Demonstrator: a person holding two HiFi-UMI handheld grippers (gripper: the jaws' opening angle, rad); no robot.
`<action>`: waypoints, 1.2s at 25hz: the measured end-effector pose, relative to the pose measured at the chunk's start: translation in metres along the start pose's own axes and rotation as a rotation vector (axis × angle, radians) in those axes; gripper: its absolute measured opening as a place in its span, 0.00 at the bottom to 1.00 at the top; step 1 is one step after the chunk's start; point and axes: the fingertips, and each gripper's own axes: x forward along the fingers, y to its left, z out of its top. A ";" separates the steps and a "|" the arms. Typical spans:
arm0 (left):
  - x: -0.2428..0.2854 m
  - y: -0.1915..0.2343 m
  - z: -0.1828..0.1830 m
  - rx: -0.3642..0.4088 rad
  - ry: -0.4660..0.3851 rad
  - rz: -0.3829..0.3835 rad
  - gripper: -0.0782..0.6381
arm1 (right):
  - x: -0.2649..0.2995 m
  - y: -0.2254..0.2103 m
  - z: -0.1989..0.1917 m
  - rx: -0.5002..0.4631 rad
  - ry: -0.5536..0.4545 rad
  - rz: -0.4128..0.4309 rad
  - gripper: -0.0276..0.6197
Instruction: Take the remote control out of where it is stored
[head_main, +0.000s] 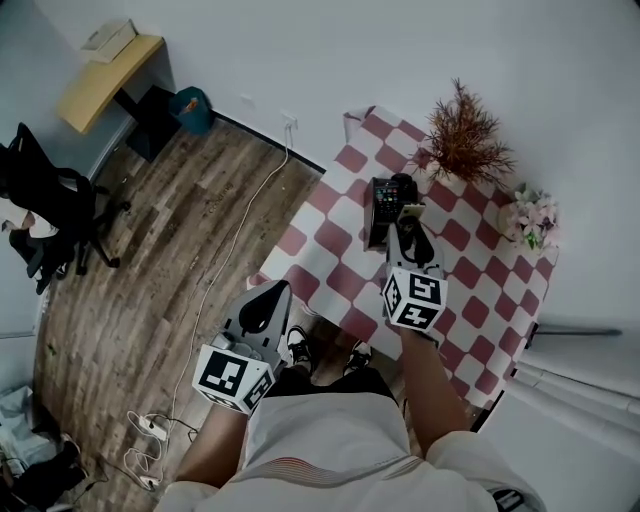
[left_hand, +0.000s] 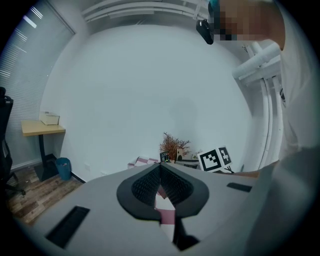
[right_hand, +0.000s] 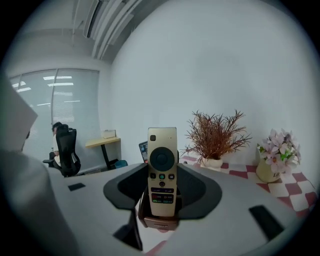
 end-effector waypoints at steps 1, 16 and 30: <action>0.002 -0.004 0.002 0.003 -0.004 -0.007 0.12 | -0.005 -0.002 0.006 0.007 -0.009 0.014 0.33; 0.028 -0.095 0.018 0.054 -0.069 -0.129 0.12 | -0.112 -0.083 0.006 -0.151 0.187 0.087 0.33; 0.018 -0.131 0.002 0.050 -0.073 -0.058 0.12 | -0.127 -0.152 -0.170 -0.562 0.959 0.171 0.33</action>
